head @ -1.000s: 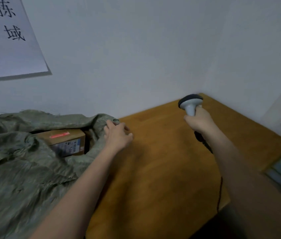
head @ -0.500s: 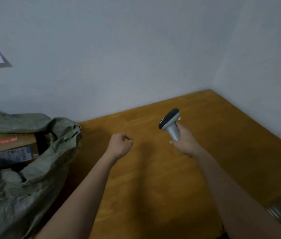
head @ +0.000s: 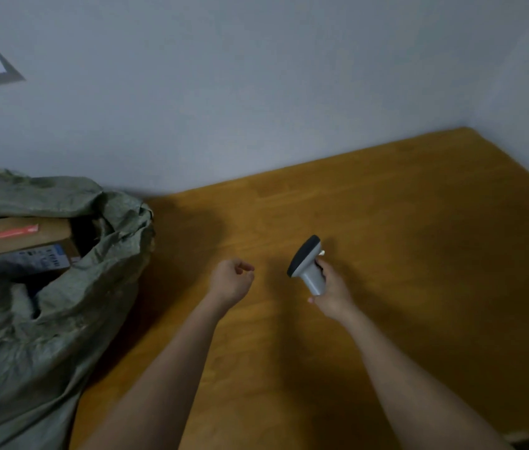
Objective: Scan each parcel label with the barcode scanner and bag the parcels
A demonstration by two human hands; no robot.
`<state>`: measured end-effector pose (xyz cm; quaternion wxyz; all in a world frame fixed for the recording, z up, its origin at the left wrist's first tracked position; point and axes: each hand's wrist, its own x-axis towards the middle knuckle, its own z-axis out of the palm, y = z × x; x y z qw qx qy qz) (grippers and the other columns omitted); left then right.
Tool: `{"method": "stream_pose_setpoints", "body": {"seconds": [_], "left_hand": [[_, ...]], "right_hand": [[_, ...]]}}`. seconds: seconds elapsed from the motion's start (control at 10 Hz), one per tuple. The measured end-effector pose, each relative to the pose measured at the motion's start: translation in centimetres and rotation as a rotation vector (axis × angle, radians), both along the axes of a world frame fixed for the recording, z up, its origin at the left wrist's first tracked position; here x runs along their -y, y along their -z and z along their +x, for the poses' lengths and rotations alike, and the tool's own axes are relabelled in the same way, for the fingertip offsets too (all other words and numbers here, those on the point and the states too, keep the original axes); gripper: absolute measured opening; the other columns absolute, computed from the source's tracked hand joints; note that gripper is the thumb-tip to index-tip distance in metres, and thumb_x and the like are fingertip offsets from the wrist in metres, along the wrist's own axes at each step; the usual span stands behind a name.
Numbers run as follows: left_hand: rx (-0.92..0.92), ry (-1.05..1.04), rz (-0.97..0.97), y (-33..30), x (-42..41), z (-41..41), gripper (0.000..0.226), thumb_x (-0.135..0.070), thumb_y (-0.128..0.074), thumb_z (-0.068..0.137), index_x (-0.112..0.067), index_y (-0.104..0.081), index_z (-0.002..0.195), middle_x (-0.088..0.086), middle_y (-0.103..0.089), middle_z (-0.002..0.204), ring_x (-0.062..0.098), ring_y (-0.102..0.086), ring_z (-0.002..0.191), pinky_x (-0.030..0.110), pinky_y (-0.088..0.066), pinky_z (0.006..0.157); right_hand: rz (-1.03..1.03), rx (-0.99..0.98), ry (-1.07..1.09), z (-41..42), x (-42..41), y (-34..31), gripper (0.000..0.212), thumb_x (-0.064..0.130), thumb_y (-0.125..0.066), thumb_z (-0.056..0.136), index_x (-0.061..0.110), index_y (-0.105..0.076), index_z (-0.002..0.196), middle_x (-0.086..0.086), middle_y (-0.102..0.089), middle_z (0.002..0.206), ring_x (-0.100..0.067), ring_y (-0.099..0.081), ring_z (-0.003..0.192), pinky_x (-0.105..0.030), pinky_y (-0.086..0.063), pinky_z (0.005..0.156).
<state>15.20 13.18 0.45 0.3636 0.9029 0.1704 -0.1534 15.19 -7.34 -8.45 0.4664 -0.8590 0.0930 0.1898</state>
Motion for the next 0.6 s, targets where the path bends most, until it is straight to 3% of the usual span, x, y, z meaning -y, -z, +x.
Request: {"method": "stream_pose_setpoints", "body": {"seconds": [0.2,0.4,0.5,0.6], "left_hand": [[-0.024,-0.008,-0.057,1.9,0.1,0.0,0.017,-0.019,-0.054,0.098,-0.011,-0.066,0.109,0.01,-0.055,0.117,0.025,-0.055,0.1,0.032,-0.045,0.074],[-0.052,-0.028,-0.103,3.3,-0.8,-0.1,0.011,-0.017,-0.053,0.099,-0.014,-0.063,0.103,0.013,-0.057,0.115,0.026,-0.056,0.095,0.034,-0.043,0.072],[-0.065,-0.019,-0.118,3.5,-1.2,0.0,0.014,-0.018,-0.053,0.099,-0.014,-0.063,0.106,0.013,-0.058,0.112,0.024,-0.056,0.089,0.033,-0.045,0.069],[-0.048,-0.054,-0.124,2.6,-1.5,0.1,0.013,-0.018,-0.054,0.098,-0.015,-0.064,0.105,0.01,-0.059,0.11,0.024,-0.059,0.095,0.036,-0.051,0.076]], "right_hand": [[0.001,-0.034,0.021,-0.2,-1.0,2.9,0.097,0.001,-0.08,0.075,0.021,-0.027,0.153,0.0,-0.04,0.152,-0.023,-0.043,0.135,-0.039,-0.043,0.105],[0.027,-0.057,0.146,-0.6,-1.8,3.8,0.094,-0.001,-0.08,0.076,0.018,-0.03,0.153,-0.004,-0.045,0.148,-0.025,-0.046,0.134,-0.039,-0.043,0.105],[-0.025,-0.114,0.096,-0.1,-2.1,3.6,0.079,0.001,-0.071,0.085,0.016,-0.032,0.152,-0.008,-0.05,0.144,-0.027,-0.052,0.127,-0.037,-0.047,0.098],[-0.196,-0.168,0.052,1.0,-2.0,1.8,0.045,0.008,-0.064,0.092,0.008,-0.05,0.135,-0.01,-0.059,0.128,-0.025,-0.06,0.106,-0.031,-0.05,0.079]]}}
